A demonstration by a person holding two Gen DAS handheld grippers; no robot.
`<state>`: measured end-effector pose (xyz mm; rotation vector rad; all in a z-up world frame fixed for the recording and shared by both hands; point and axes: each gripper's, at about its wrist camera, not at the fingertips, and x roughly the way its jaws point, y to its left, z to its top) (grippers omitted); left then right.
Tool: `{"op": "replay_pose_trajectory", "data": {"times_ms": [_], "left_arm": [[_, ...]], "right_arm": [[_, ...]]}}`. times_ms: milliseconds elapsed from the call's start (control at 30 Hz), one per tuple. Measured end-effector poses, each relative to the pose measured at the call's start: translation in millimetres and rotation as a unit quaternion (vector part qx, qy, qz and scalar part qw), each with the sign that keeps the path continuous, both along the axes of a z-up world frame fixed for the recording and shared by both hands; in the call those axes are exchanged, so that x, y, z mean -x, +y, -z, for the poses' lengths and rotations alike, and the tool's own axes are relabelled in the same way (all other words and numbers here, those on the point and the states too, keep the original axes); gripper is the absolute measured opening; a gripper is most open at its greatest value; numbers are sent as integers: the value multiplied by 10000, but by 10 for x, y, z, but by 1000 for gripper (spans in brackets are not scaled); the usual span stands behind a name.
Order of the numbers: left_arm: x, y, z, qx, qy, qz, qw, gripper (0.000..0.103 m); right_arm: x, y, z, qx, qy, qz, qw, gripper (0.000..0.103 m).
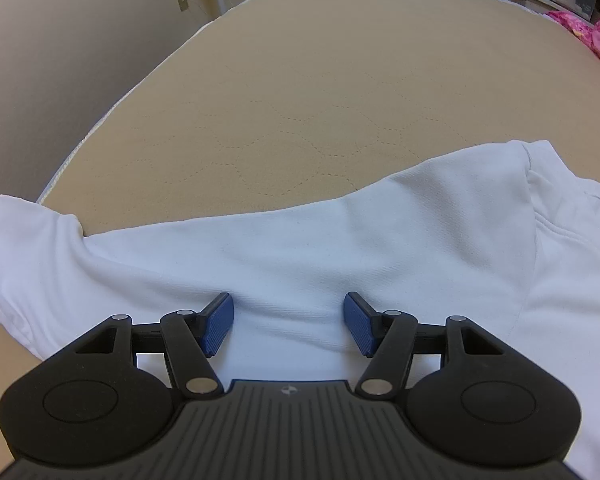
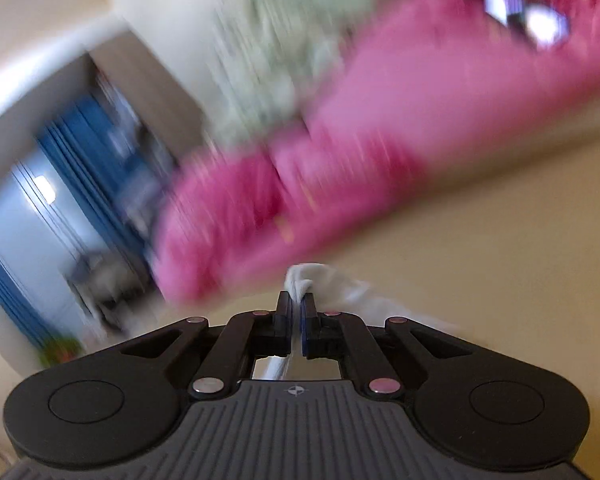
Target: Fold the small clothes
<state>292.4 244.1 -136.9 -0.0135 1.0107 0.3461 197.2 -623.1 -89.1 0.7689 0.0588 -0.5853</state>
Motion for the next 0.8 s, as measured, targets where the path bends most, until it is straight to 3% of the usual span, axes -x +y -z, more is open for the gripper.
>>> {"op": "replay_pose_trajectory", "data": {"times_ms": [67,133,200,300,367,433,533,633,733,800], "left_arm": [[-23,-30,23,-18,4,10,10000,67],[-36,-16,18,-14,5,6,10000,67],[-34,-14,14,-14,7,7,10000,67],[-36,-17,19,-26,5,14,10000,67],[-35,-58,33,-53,-12,32,10000,67],[-25,-73,56,-78,-32,46,10000,67],[-24,-107,62,-120,-51,53,9999,68],[-19,-132,54,-136,-50,47,9999,68],[-9,-136,39,-131,-72,17,9999,68],[11,-170,-1,-281,-148,43,9995,68]], "right_arm": [[90,-22,240,-419,474,359,9973,3],[146,-51,589,-980,1289,735,9841,4],[157,-119,832,-1425,1664,704,9732,4],[131,-224,871,-1214,1598,500,9784,11],[87,-332,853,-1154,1470,390,9816,24],[-12,-564,883,-1336,1360,521,9803,22],[-11,-755,953,-1417,1292,477,9803,3],[215,-754,804,-1026,980,1293,9814,3],[291,-892,919,-1351,1581,1519,9663,2],[300,-822,834,-1090,1761,1474,9672,6]]}}
